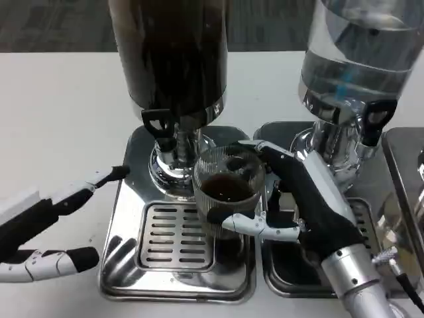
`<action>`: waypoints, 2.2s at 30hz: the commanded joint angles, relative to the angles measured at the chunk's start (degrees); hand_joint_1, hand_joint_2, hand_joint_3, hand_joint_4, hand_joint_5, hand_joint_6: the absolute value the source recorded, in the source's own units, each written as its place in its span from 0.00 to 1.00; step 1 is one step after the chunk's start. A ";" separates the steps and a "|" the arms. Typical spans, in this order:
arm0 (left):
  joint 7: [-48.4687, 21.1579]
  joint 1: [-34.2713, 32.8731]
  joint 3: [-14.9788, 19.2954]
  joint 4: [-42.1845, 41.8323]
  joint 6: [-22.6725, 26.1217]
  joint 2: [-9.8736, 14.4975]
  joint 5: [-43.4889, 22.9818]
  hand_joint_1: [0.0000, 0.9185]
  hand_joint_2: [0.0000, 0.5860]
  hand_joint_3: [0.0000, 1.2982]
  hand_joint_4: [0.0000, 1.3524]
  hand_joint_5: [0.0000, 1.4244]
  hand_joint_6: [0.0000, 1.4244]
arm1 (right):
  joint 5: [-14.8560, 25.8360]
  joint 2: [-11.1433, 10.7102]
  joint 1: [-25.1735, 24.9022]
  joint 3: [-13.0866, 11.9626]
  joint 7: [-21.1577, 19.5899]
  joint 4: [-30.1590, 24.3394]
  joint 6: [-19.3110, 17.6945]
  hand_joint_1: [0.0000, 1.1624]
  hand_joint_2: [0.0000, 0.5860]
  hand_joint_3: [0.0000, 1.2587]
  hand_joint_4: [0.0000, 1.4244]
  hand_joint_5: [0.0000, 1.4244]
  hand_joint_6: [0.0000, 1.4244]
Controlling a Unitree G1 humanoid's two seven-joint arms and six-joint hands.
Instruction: Grasp the cup under the faucet to collect the drink, then remove the cup.
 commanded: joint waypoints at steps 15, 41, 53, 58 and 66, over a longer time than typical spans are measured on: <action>1.25 0.40 -2.03 -0.72 -1.83 1.20 -0.09 0.00 0.11 0.03 0.00 0.00 0.04 | 2.27 -0.22 4.03 -0.99 1.96 -8.38 1.03 0.69 0.39 0.43 0.46 0.62 0.84; 1.23 10.92 -2.44 -13.51 -5.42 2.73 -5.05 0.00 0.12 0.01 0.00 0.00 0.03 | 4.55 -2.13 12.70 -0.77 7.40 -20.45 3.44 0.69 0.41 0.45 0.47 0.62 0.82; 2.23 16.07 -1.20 -18.03 -4.91 3.58 -5.85 0.00 0.12 0.02 0.00 0.00 0.03 | 4.85 -2.44 14.65 -1.35 8.26 -23.36 4.55 0.70 0.45 0.44 0.46 0.61 0.82; 3.18 17.34 -0.25 -19.23 -4.59 3.67 -5.25 0.00 0.12 0.03 0.00 0.00 0.03 | 5.27 -2.58 14.94 -1.47 8.67 -23.73 4.61 0.71 0.45 0.44 0.46 0.61 0.82; 3.92 18.69 0.65 -20.27 -3.89 3.58 -5.10 0.00 0.13 0.04 0.00 0.00 0.03 | 5.34 -2.79 15.52 -1.72 8.98 -24.58 4.92 0.72 0.47 0.43 0.45 0.60 0.82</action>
